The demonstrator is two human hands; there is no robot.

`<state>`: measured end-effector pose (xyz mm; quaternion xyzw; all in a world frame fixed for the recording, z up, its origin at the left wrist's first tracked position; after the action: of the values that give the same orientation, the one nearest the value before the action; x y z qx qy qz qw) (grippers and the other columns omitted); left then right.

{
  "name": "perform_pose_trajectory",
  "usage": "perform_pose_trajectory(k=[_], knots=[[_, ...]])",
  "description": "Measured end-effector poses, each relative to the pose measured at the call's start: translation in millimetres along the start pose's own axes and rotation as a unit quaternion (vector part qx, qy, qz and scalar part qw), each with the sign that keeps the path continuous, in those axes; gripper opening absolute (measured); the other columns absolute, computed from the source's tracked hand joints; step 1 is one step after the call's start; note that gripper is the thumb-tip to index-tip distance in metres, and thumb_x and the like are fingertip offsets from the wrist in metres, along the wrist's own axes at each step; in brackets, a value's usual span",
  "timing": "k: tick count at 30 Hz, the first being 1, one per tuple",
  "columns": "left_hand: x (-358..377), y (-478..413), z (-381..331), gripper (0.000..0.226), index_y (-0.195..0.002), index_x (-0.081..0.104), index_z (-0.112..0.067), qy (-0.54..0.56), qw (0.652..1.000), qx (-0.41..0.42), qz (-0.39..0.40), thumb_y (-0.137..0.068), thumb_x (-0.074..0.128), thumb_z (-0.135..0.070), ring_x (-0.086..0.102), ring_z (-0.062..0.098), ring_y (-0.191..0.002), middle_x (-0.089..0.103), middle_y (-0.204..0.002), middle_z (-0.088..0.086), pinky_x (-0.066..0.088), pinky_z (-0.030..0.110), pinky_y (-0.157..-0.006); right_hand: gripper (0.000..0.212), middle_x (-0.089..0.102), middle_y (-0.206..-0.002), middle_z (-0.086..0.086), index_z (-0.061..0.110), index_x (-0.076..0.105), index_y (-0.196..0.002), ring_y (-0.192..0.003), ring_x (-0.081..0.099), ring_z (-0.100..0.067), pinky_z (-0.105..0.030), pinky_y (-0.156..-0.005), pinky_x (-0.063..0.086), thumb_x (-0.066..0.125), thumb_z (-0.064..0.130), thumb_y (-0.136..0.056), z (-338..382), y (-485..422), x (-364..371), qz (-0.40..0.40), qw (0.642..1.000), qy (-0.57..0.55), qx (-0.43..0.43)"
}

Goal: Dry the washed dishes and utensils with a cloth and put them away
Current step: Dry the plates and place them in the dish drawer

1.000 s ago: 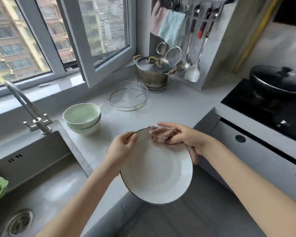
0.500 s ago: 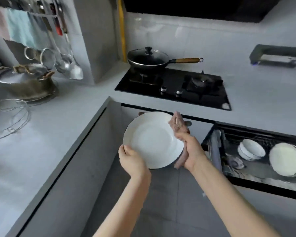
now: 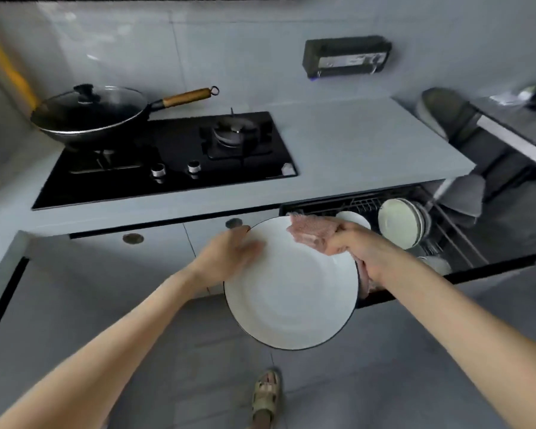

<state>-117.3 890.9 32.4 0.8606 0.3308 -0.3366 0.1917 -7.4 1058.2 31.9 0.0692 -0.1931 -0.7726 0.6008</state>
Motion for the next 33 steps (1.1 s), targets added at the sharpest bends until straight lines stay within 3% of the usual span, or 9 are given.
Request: perform_pose_trajectory(k=[4, 6, 11, 15, 19, 23, 26, 29, 33], knots=[[16.6, -66.8, 3.1, 0.021, -0.089, 0.059, 0.0, 0.158, 0.982, -0.082, -0.069, -0.088, 0.054, -0.021, 0.048, 0.017, -0.067, 0.057, -0.076, 0.003, 0.039, 0.028, -0.061, 0.056, 0.072, -0.109, 0.007, 0.019, 0.065, -0.116, -0.093, 0.069, -0.008, -0.021, -0.074, 0.054, 0.029, -0.008, -0.084, 22.7, -36.1, -36.2, -0.025, 0.993, -0.118, 0.003], [32.1, -96.1, 7.3, 0.02, -0.087, 0.059, 0.001, 0.213, 0.959, -0.156, -0.107, -0.086, 0.053, -0.018, 0.046, 0.02, -0.067, 0.056, -0.075, 0.004, 0.037, 0.028, -0.061, 0.051, 0.067, -0.118, 0.01, 0.026, 0.064, -0.121, -0.102, 0.064, -0.012, -0.029, -0.082, 0.05, 0.034, 0.003, -0.086, 20.5, -54.3, -58.3, -0.065, 0.98, -0.19, 0.0], [93.4, -138.1, -6.4, 0.014, -0.084, 0.05, -0.002, 0.23, 0.915, -0.274, -0.187, -0.092, 0.043, -0.012, 0.045, 0.026, -0.071, 0.049, -0.068, 0.004, 0.03, 0.03, -0.054, 0.056, 0.066, -0.118, 0.003, 0.018, 0.054, -0.133, -0.121, 0.056, -0.021, -0.043, -0.106, 0.038, 0.045, 0.003, -0.08, 7.7, -87.0, -115.3, -0.201, 0.939, -0.267, -0.08], [155.1, -166.7, -40.2, 0.014, -0.094, 0.052, -0.001, 0.281, 0.868, -0.341, -0.228, -0.095, 0.042, -0.011, 0.045, 0.025, -0.081, 0.052, -0.087, 0.011, 0.03, 0.028, -0.067, 0.066, 0.067, -0.117, 0.007, 0.024, 0.056, -0.125, -0.113, 0.059, -0.018, -0.038, -0.094, 0.045, 0.057, 0.007, -0.062, -7.4, -81.2, -167.1, -0.311, 0.92, -0.214, -0.1], [217.5, -201.1, -89.2, 0.018, -0.1, 0.052, 0.0, 0.289, 0.878, -0.328, -0.194, -0.096, 0.042, -0.014, 0.054, 0.026, -0.075, 0.054, -0.085, 0.009, 0.036, 0.028, -0.059, 0.054, 0.063, -0.095, 0.001, 0.02, 0.051, -0.121, -0.088, 0.057, -0.019, -0.03, -0.078, 0.046, 0.059, -0.01, -0.077, -27.7, -52.8, -255.4, -0.358, 0.926, -0.11, -0.044], [315.7, -232.4, -149.6, 0.016, -0.107, 0.05, -0.007, 0.332, 0.889, -0.311, 0.057, -0.099, 0.04, -0.017, 0.062, 0.02, -0.057, 0.065, -0.077, 0.011, 0.047, 0.024, -0.042, 0.06, 0.067, -0.1, 0.004, 0.027, 0.054, -0.121, -0.091, 0.062, -0.02, -0.038, -0.082, 0.05, 0.05, -0.012, -0.076, -34.6, -33.2, -390.3, -0.386, 0.923, 0.002, -0.002], [366.1, -252.6, -190.4, 0.018, -0.103, 0.054, -0.005, 0.281, 0.892, -0.306, 0.177, -0.098, 0.045, -0.02, 0.06, 0.018, -0.057, 0.065, -0.079, 0.012, 0.05, 0.023, -0.048, 0.056, 0.067, -0.1, 0.002, 0.025, 0.058, -0.115, -0.096, 0.062, -0.027, -0.043, -0.085, 0.053, 0.046, -0.008, -0.072, -33.3, -21.6, -496.7, -0.436, 0.894, 0.089, 0.055], [384.7, -274.3, -203.4, 0.012, -0.095, 0.058, -0.008, 0.299, 0.884, -0.328, 0.15, -0.097, 0.047, -0.013, 0.062, 0.022, -0.069, 0.065, -0.086, 0.013, 0.054, 0.029, -0.061, 0.046, 0.064, -0.094, 0.002, 0.026, 0.056, -0.105, -0.091, 0.059, -0.026, -0.036, -0.075, 0.049, 0.044, -0.004, -0.073, -21.5, -23.7, -567.8, -0.432, 0.87, 0.222, 0.083], [391.6, -297.1, -201.5, 0.014, -0.092, 0.059, -0.008, 0.314, 0.867, -0.376, 0.087, -0.097, 0.046, -0.01, 0.062, 0.023, -0.067, 0.066, -0.086, 0.014, 0.055, 0.025, -0.053, 0.05, 0.061, -0.09, -0.006, 0.022, 0.053, -0.118, -0.081, 0.051, -0.028, -0.031, -0.066, 0.04, 0.046, -0.004, -0.076, -23.4, -60.6, -625.8, -0.38, 0.833, 0.392, 0.091]])
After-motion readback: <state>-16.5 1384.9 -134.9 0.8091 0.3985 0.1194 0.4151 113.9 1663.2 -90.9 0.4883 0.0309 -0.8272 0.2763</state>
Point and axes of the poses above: each hand's wrist, its own y-axis away from the middle knuckle, its own x-axis out of the palm, z = x × y, the point moved 6 cm from there along -y, towards the middle knuckle
